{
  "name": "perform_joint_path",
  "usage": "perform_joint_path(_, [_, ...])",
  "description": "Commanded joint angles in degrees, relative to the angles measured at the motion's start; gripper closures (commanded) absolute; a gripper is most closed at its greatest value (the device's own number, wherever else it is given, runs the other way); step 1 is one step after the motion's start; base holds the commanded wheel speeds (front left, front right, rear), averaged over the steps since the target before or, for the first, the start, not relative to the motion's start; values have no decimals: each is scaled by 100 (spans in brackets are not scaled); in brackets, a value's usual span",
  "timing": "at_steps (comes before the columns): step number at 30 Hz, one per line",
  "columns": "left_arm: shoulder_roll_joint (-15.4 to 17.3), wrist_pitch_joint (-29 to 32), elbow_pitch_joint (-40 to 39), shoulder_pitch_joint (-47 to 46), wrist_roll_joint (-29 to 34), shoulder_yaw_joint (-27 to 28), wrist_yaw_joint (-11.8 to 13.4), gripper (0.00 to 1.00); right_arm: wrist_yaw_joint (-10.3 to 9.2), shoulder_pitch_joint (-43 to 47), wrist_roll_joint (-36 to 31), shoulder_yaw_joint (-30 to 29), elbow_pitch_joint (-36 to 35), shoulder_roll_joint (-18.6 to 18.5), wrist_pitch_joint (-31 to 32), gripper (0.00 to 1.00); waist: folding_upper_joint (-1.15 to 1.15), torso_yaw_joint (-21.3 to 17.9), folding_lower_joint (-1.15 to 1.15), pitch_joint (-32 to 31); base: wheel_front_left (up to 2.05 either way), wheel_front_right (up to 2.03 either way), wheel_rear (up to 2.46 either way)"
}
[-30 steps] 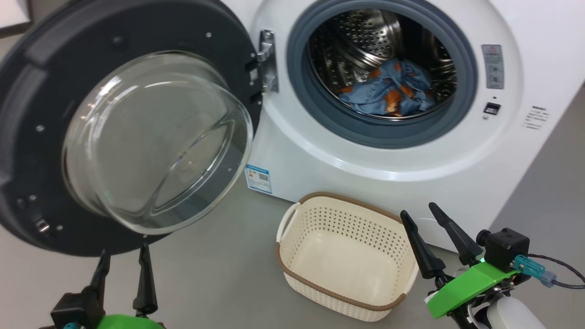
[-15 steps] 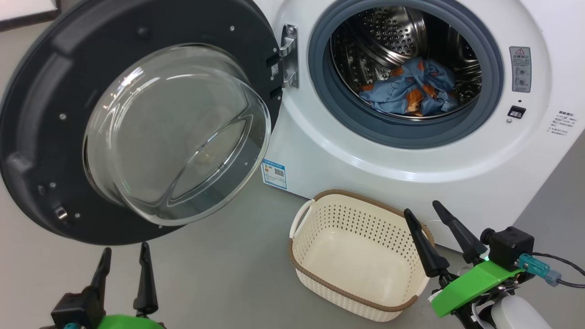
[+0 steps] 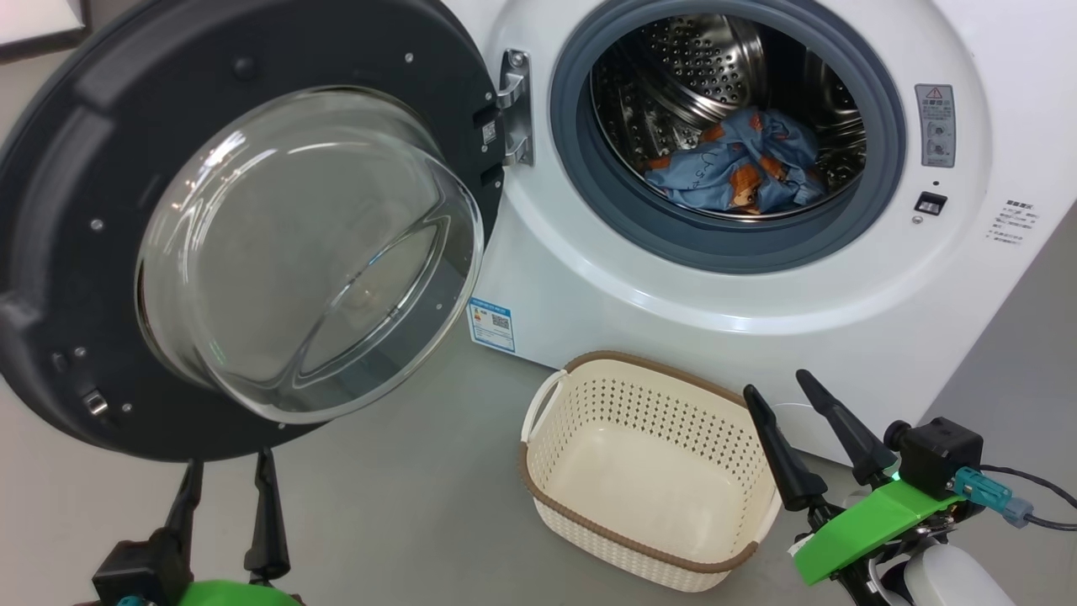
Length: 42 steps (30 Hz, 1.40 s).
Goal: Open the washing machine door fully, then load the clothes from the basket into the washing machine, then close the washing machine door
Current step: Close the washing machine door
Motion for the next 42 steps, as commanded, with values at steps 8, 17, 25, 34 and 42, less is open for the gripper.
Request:
perform_joint_path(8, [114,-37,-196,-78,-20,235,-30,100,9,3,-57,106,-126,1,-28,0,0,-129,0,-17,0,0,0])
perform_joint_path(17, [342,-25,-456,-242,-233,350,-319,100,9,20,-37,128,-119,-20,-28,0,0,-203,0,-18,0,0,0])
perform_joint_path(25, [874,269,-1467,-720,-894,983,-507,100,9,75,-10,188,-124,-42,-28,0,0,-370,0,-33,0,0,0])
perform_joint_path(34, [1370,778,-1679,-1510,-2629,2036,-690,100,9,7,16,212,-143,-172,-28,0,0,-606,0,147,0,0,0])
perform_joint_path(42, [1813,1319,-119,-2365,-4225,2915,-743,100,9,-118,28,255,-171,-331,-28,0,0,-822,0,365,0,0,0])
